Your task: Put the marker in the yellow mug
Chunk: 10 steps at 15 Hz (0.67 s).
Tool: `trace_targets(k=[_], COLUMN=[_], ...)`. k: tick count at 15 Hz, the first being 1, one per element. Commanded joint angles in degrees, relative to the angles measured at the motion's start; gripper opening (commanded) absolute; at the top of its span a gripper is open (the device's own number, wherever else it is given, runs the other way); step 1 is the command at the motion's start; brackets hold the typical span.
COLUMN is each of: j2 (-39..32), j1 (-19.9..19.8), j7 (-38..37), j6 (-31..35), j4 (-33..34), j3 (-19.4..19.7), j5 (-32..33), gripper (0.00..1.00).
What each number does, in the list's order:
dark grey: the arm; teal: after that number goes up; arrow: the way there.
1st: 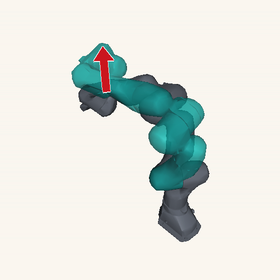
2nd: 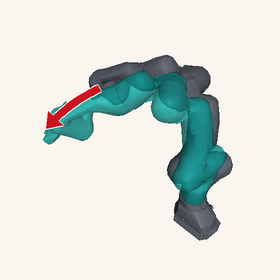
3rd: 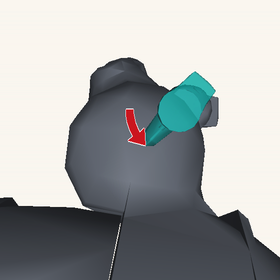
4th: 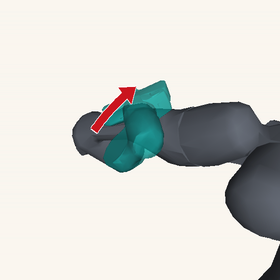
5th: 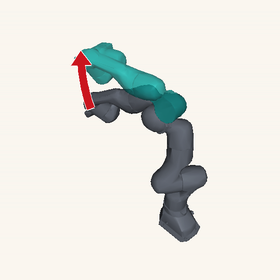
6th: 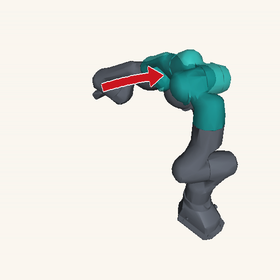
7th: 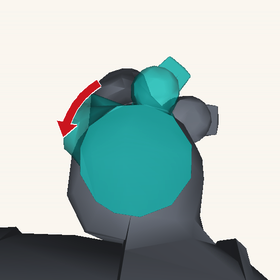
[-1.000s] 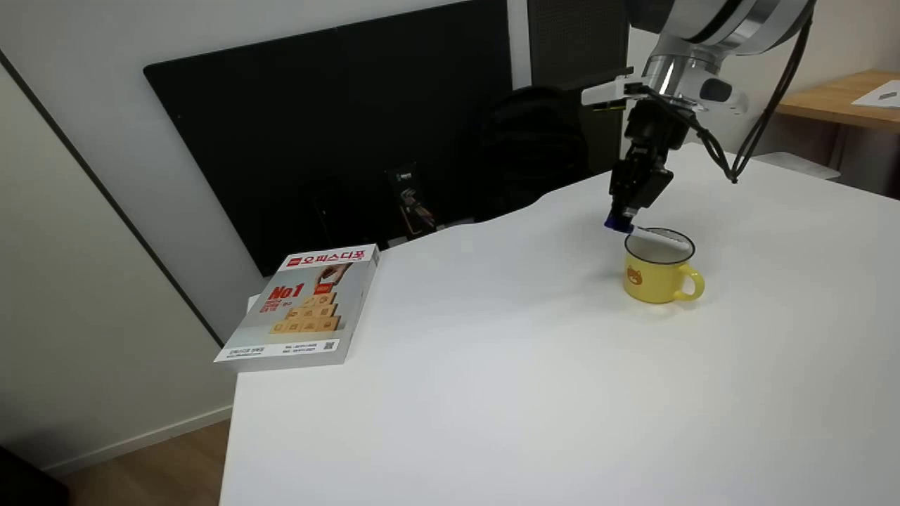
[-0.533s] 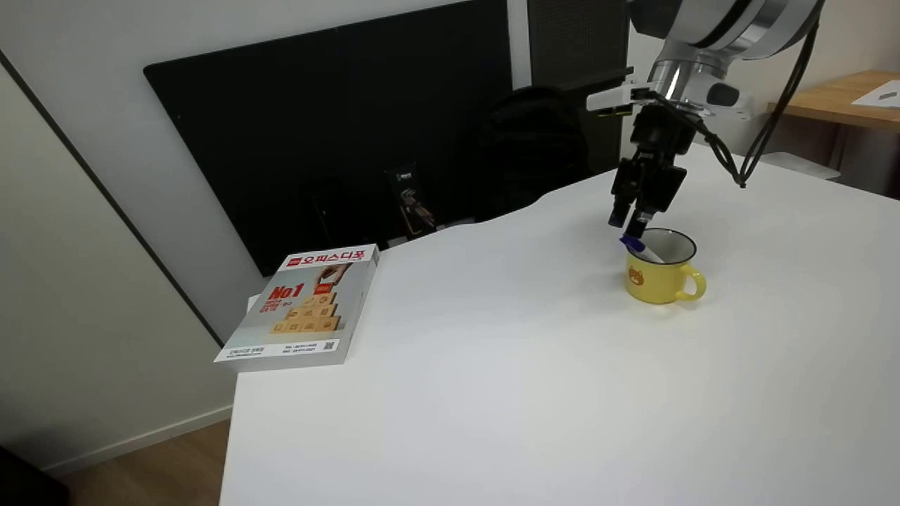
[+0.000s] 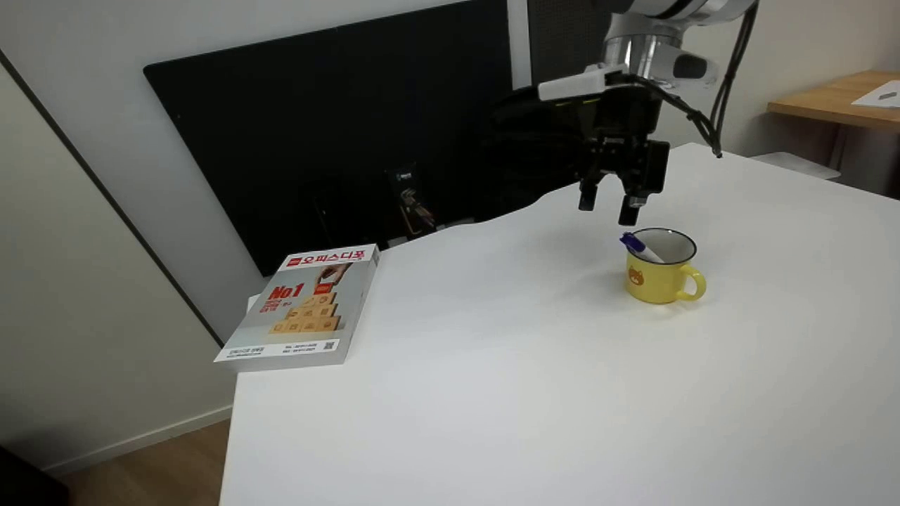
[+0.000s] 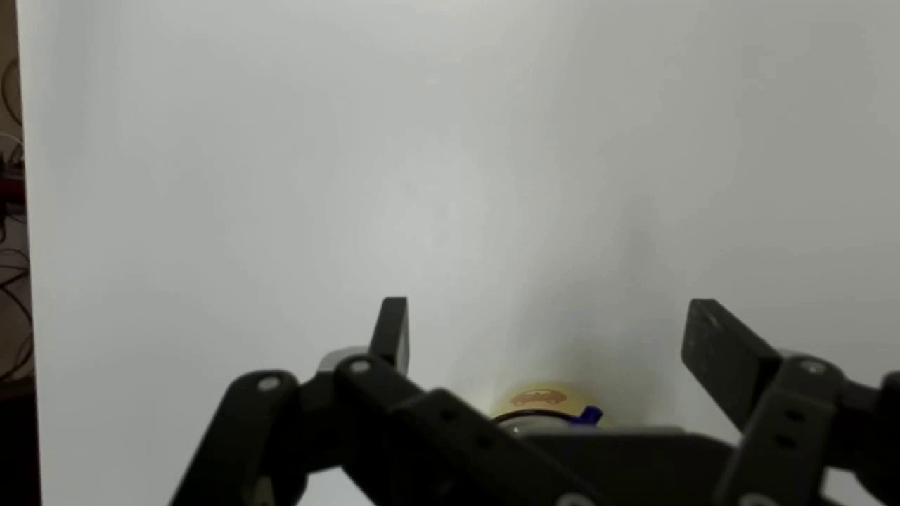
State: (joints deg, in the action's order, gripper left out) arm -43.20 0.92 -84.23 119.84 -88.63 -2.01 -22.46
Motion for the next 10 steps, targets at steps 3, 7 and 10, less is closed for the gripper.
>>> trace_targets(k=[3,7,10], j2=[8.1,11.6,13.4], j1=[6.8,9.7,10.5], j7=[4.5,11.9,19.9], j6=[-1.4,-0.3,0.5], j4=[-2.7,-4.5,-6.3], j3=[-0.1,-1.4,-2.4], j5=[8.1,11.4,12.4], gripper=[1.0,1.0,1.0])
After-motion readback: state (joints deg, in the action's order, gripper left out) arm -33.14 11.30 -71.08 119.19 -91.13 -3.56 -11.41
